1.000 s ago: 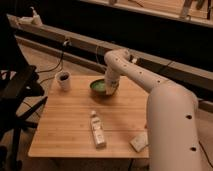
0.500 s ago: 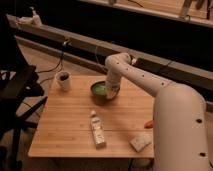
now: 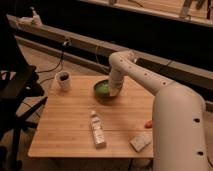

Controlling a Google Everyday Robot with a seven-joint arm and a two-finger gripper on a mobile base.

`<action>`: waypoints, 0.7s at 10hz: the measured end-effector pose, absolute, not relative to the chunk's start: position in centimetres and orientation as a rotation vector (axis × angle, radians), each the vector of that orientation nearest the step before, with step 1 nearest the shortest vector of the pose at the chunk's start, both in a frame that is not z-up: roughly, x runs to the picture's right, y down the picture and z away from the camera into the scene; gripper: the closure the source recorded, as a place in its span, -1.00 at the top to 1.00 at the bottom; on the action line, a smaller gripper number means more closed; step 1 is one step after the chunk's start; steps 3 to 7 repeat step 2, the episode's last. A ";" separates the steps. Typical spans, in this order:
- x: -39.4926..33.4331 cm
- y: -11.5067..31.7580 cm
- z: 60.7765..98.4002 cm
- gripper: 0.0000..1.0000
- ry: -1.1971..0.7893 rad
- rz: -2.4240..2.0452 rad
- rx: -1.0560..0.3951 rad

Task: Drag the ceramic bowl in a circle

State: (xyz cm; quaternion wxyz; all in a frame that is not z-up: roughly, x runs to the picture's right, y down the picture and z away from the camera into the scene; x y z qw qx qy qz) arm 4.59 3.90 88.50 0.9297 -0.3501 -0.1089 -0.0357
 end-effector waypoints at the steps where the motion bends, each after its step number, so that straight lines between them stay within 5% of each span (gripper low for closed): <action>1: 3.1 3.6 88.6 -0.46 -0.221 -0.108 -0.724; 7: 2.0 3.4 88.9 -0.46 -0.232 -0.126 -0.727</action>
